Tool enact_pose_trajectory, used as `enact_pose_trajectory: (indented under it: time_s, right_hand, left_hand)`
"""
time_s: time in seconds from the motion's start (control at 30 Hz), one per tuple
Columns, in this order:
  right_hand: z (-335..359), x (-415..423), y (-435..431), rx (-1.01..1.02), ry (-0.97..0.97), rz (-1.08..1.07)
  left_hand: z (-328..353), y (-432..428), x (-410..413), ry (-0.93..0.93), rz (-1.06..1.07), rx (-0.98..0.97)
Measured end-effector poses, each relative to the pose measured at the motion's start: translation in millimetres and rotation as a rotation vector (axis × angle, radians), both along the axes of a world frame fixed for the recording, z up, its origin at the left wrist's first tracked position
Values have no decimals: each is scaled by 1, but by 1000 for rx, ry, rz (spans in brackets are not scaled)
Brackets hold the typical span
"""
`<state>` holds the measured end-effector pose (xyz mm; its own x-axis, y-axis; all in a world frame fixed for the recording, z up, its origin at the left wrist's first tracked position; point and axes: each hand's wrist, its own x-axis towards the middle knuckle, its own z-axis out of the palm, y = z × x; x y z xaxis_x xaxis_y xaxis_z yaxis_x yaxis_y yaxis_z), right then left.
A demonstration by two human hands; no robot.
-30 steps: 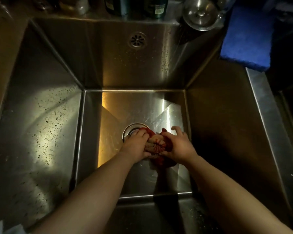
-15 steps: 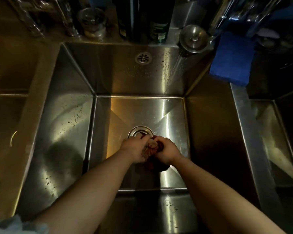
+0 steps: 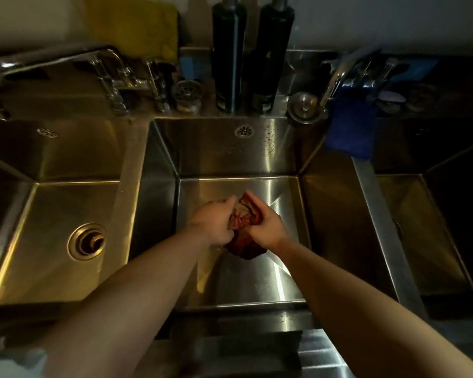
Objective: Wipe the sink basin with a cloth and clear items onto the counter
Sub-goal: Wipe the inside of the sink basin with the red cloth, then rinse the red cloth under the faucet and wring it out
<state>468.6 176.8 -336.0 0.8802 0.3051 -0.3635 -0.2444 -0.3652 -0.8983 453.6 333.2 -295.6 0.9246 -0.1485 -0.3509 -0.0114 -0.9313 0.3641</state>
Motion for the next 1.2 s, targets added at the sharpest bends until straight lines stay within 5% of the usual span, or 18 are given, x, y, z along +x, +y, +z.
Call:
enact_pose_trajectory:
  time_s: [0.33,0.83,1.2]
  right_hand:
    - [63,-25,39,67,-111,-130]
    - [116,-36,69,173,-212,-40]
    - [135,-29,88,-6,-229,15]
  left_hand:
    - [77,40,-30,-113,80,-140]
    - [126,77,-51,-251,157,-197]
    - [131,100,-44,-214,150,20]
